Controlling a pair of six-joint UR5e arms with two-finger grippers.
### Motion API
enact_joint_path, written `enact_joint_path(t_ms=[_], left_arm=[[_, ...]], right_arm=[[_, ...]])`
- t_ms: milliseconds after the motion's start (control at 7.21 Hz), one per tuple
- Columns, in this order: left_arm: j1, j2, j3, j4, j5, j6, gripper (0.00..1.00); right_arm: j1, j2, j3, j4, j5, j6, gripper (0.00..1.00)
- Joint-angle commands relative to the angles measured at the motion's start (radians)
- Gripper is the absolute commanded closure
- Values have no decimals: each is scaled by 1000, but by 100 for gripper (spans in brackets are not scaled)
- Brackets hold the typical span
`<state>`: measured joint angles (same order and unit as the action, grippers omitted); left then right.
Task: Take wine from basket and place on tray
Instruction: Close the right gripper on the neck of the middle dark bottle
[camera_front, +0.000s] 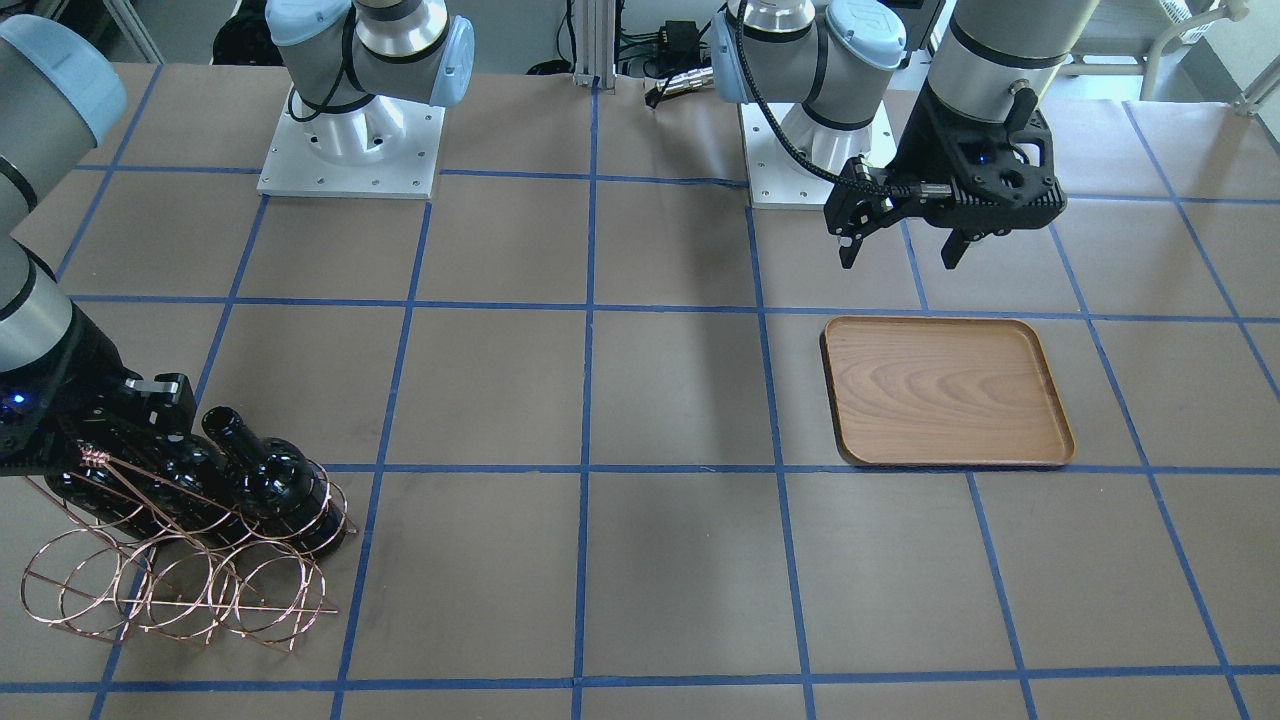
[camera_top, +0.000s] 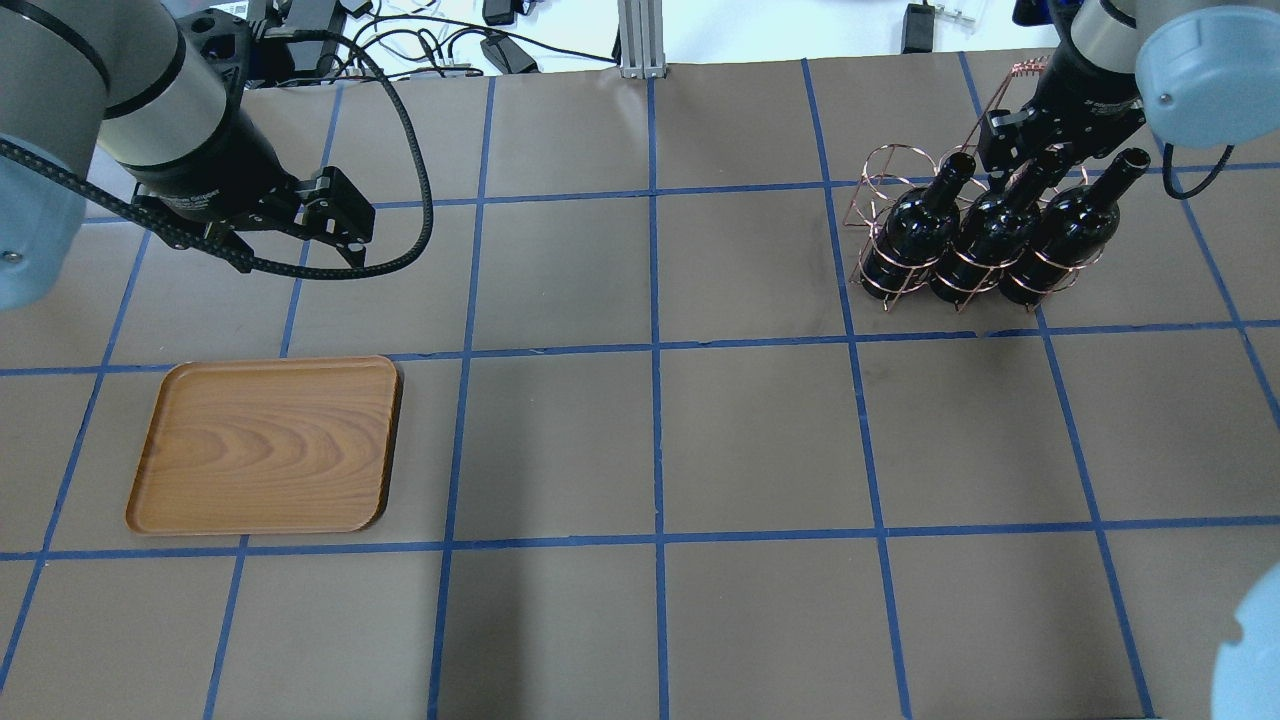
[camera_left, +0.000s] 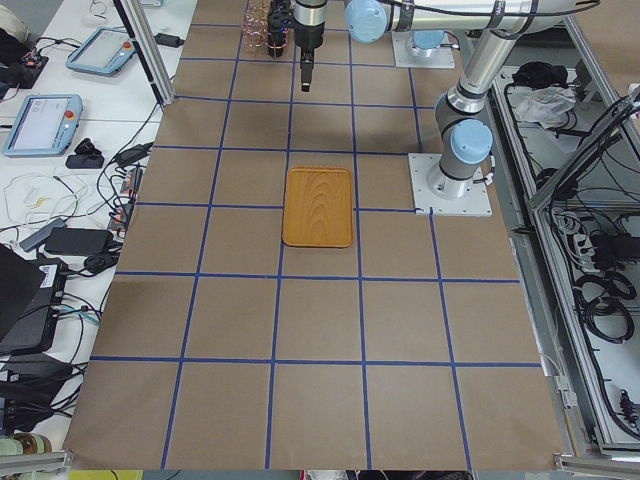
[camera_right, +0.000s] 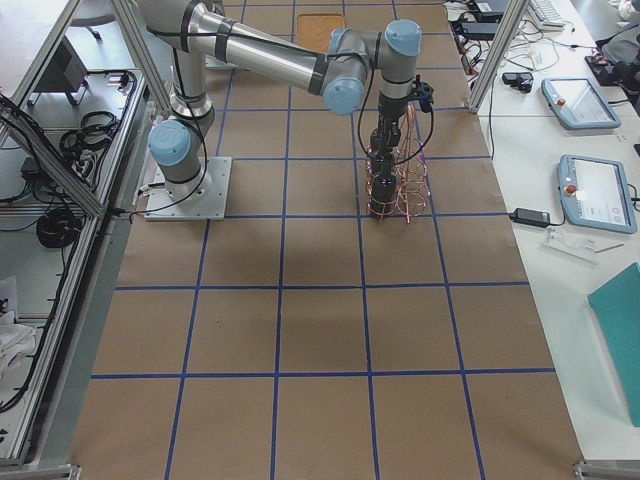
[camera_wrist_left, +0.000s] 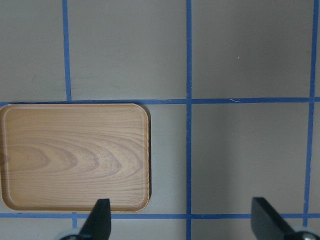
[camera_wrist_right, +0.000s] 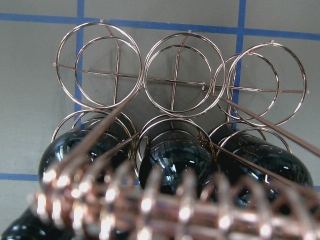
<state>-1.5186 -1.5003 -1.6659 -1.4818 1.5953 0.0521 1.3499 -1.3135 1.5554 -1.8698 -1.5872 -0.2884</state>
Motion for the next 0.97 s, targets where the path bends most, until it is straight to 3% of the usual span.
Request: enact_joint_path(t_ms=[0,832], left_arm=[[0,0,0,0,0,0,0],[0,0,0,0,0,2,0]], right_arm=[[0,-1,0,46,-11,-2,54],[-2,-7,-12,47,-13,-3,54]])
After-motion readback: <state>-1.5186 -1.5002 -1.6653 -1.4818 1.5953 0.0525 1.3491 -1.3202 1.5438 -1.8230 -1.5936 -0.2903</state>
